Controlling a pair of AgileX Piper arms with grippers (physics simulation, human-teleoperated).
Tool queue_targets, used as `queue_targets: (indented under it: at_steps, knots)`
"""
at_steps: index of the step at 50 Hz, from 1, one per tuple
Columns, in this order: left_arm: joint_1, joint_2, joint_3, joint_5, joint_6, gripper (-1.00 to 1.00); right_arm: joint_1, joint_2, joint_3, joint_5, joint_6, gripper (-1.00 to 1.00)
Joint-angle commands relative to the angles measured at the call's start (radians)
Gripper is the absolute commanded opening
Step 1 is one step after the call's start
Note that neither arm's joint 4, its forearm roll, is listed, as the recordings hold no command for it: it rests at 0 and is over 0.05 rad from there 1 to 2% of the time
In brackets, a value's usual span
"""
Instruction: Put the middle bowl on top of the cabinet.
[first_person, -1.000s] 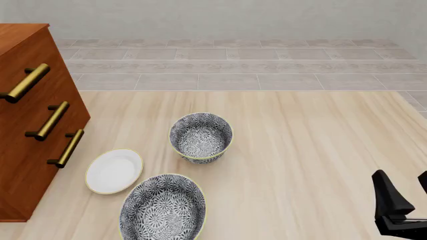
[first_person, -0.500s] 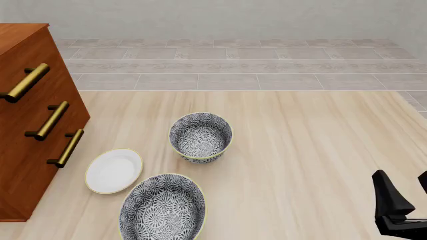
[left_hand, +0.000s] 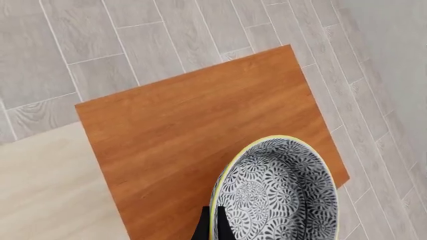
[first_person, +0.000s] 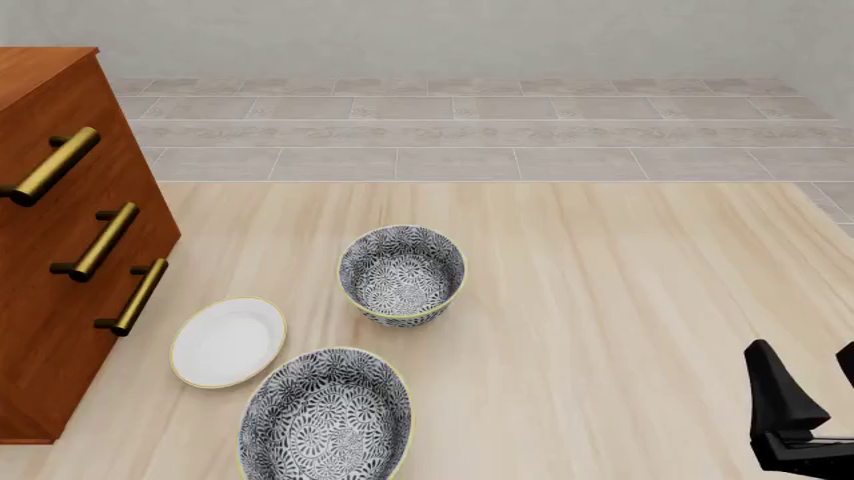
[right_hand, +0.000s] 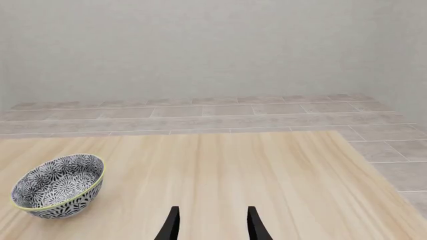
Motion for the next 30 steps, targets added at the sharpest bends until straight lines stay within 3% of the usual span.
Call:
queue_targets:
  at_steps: [1, 5, 6, 30]
  knots:
    - [-0.017, -0.005, -0.027, -0.001, -0.013, -1.00, 0.000, -0.002, 0.000, 0.002, 0.000, 1.00]
    - [-0.003, -0.010, -0.026, -0.001, -0.011, -1.00, 0.000, 0.000, 0.000, 0.000, -0.001, 1.00]
    - [-0.011, -0.009, -0.033, -0.001, -0.013, 1.00, 0.000, 0.000, 0.000, 0.000, 0.000, 1.00]
    - [-0.011, -0.042, -0.054, 0.000, -0.011, 1.00, 0.000, -0.001, 0.000, 0.000, -0.001, 1.00]
